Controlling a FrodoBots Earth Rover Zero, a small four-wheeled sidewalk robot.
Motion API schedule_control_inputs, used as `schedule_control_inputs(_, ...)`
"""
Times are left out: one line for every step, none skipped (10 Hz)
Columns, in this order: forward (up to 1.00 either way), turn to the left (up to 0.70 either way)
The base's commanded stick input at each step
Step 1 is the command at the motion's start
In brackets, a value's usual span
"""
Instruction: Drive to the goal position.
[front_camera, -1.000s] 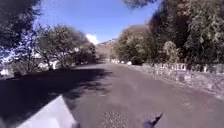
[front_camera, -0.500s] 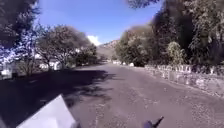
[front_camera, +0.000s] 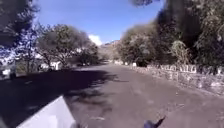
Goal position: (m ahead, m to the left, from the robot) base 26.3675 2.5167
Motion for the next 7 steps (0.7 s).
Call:
schedule_control_inputs(0.70, -0.35)
schedule_control_inputs(0.70, -0.35)
schedule_control_inputs(0.70, -0.35)
schedule_control_inputs(0.70, -0.17)
schedule_control_inputs(0.70, 0.00)
schedule_control_inputs(0.70, 0.00)
schedule_control_inputs(0.70, 0.00)
